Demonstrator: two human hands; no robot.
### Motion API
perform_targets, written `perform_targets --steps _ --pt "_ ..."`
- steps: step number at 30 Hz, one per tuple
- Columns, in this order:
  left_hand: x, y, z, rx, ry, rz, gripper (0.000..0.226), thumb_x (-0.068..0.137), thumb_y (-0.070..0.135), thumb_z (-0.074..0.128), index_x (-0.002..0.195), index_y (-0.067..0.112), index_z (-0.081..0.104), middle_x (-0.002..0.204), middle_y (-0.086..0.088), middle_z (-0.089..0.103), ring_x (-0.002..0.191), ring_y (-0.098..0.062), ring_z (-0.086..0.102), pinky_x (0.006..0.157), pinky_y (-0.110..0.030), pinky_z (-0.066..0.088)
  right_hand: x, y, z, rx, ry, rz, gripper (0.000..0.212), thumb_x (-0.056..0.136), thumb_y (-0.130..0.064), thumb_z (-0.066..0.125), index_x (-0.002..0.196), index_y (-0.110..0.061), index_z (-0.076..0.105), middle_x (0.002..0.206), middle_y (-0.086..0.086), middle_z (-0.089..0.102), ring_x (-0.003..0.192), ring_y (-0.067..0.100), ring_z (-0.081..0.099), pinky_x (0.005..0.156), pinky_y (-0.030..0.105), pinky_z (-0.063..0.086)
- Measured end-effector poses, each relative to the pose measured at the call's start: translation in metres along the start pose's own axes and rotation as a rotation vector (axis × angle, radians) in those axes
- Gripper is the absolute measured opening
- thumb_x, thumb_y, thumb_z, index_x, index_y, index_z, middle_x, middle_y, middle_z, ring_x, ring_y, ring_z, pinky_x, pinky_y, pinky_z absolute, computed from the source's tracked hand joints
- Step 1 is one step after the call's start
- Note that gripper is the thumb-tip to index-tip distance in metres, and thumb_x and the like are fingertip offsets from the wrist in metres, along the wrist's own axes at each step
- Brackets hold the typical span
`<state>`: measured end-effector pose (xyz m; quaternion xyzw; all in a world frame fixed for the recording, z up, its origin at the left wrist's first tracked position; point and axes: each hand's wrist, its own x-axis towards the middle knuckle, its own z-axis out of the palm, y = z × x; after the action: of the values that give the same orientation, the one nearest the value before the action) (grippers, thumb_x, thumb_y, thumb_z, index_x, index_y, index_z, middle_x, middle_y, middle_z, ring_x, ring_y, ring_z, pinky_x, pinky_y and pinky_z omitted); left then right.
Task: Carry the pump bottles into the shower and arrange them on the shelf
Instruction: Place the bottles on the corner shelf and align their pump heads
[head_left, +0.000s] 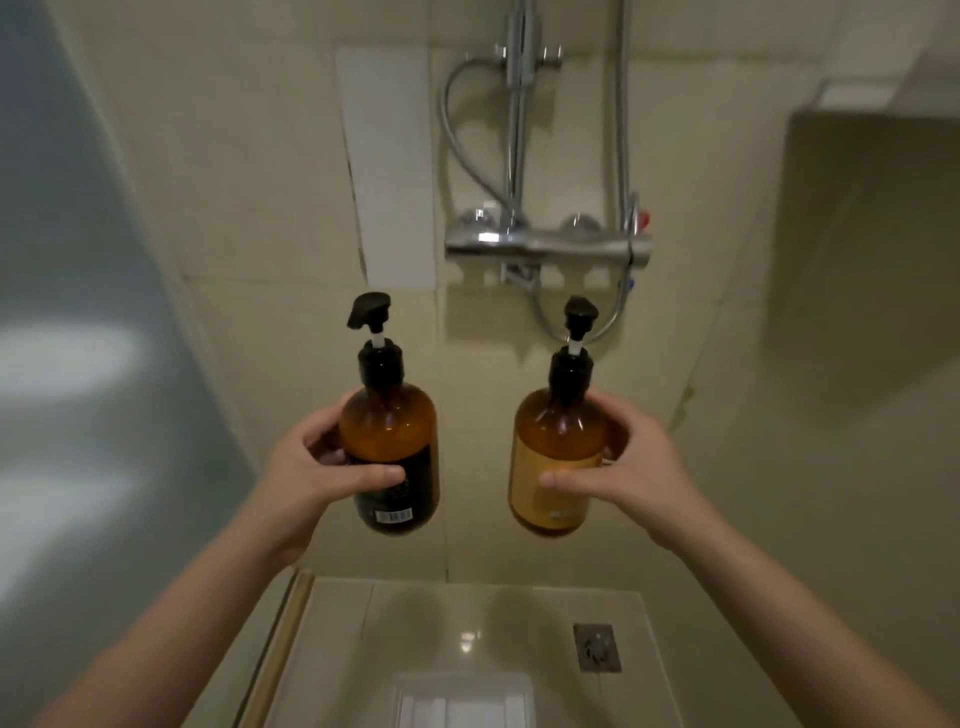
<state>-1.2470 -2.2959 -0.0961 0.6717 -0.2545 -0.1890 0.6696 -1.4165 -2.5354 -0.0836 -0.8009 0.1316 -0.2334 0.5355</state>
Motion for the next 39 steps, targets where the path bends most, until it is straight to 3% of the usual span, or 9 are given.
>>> perform_targets --steps 3,6,12,16,21,26,31,36,39 --pt "0.004 0.083 0.000 -0.017 -0.016 0.040 0.086 0.030 0.028 0.086 0.114 0.027 0.063 0.106 0.001 0.071 0.100 -0.016 0.066 0.082 -0.032 0.050 0.019 -0.076 -0.032 0.000 0.030 -0.030 0.068 0.037 -0.027 0.092 0.090 -0.049 0.056 0.093 -0.029 0.064 0.089 -0.014 0.061 0.066 0.004 0.049" --pt "0.005 0.160 0.004 -0.018 -0.035 0.074 0.074 0.031 0.030 0.084 0.102 0.030 0.066 0.097 0.009 0.074 0.092 -0.010 0.068 0.074 -0.026 0.050 0.031 -0.150 -0.057 -0.028 -0.002 -0.036 0.067 0.041 -0.032 0.091 0.093 -0.050 0.053 0.102 -0.025 0.061 0.098 -0.003 0.059 0.078 0.015 0.049" --pt "0.007 0.280 0.004 -0.053 -0.026 0.105 0.076 0.029 0.028 0.085 0.103 0.024 0.066 0.097 0.002 0.072 0.100 -0.020 0.065 0.078 -0.030 0.050 0.044 -0.262 -0.091 -0.051 -0.023 -0.067 0.065 0.044 -0.031 0.091 0.092 -0.053 0.053 0.098 -0.028 0.062 0.094 -0.008 0.060 0.065 0.005 0.049" --pt "0.007 0.332 -0.001 -0.058 -0.036 0.115 0.087 0.020 0.038 0.091 0.102 0.024 0.068 0.100 0.000 0.073 0.101 -0.021 0.065 0.087 -0.037 0.050 0.048 -0.314 -0.105 -0.050 -0.040 -0.079 0.064 0.050 -0.030 0.090 0.099 -0.047 0.054 0.108 -0.018 0.063 0.103 0.004 0.059 0.076 0.014 0.050" --pt "0.008 0.358 -0.009 -0.053 -0.069 0.126 0.075 0.023 0.031 0.089 0.095 0.027 0.070 0.092 0.008 0.075 0.095 -0.014 0.068 0.083 -0.032 0.052 0.045 -0.347 -0.108 -0.066 -0.004 -0.121 0.058 0.052 -0.026 0.089 0.090 -0.051 0.054 0.096 -0.026 0.062 0.093 -0.005 0.059 0.061 0.004 0.049" --pt "0.015 0.363 -0.008 -0.075 -0.131 0.112 0.073 0.028 0.026 0.084 0.099 0.024 0.067 0.096 0.004 0.072 0.099 -0.018 0.065 0.083 -0.033 0.051 0.037 -0.356 -0.107 -0.086 0.043 -0.111 0.061 0.055 -0.021 0.088 0.100 -0.044 0.054 0.104 -0.019 0.063 0.099 0.002 0.060 0.076 0.014 0.049" --pt "0.031 0.361 0.007 -0.047 -0.219 0.114 0.071 0.033 0.012 0.089 0.099 0.024 0.066 0.087 0.012 0.075 0.094 -0.011 0.066 0.079 -0.030 0.051 0.030 -0.351 -0.108 -0.106 0.086 -0.080 0.064 0.057 -0.020 0.087 0.112 -0.031 0.056 0.109 -0.010 0.064 0.103 0.009 0.060 0.085 0.026 0.051" --pt "0.058 0.361 0.039 -0.059 -0.272 0.115 0.074 0.038 0.018 0.088 0.109 0.022 0.064 0.103 0.003 0.072 0.101 -0.016 0.064 0.088 -0.036 0.050 0.030 -0.342 -0.122 -0.123 0.145 -0.044 0.057 0.049 -0.031 0.088 0.096 -0.044 0.056 0.100 -0.017 0.066 0.095 -0.001 0.063 0.073 0.014 0.050" --pt "0.080 0.361 0.063 -0.076 -0.313 0.125 0.062 0.042 0.014 0.088 0.099 0.028 0.068 0.096 0.008 0.075 0.098 -0.013 0.067 0.083 -0.032 0.052 0.035 -0.336 -0.140 -0.147 0.184 -0.017 0.055 0.048 -0.034 0.088 0.091 -0.047 0.057 0.094 -0.025 0.067 0.090 -0.012 0.062 0.065 0.007 0.050"
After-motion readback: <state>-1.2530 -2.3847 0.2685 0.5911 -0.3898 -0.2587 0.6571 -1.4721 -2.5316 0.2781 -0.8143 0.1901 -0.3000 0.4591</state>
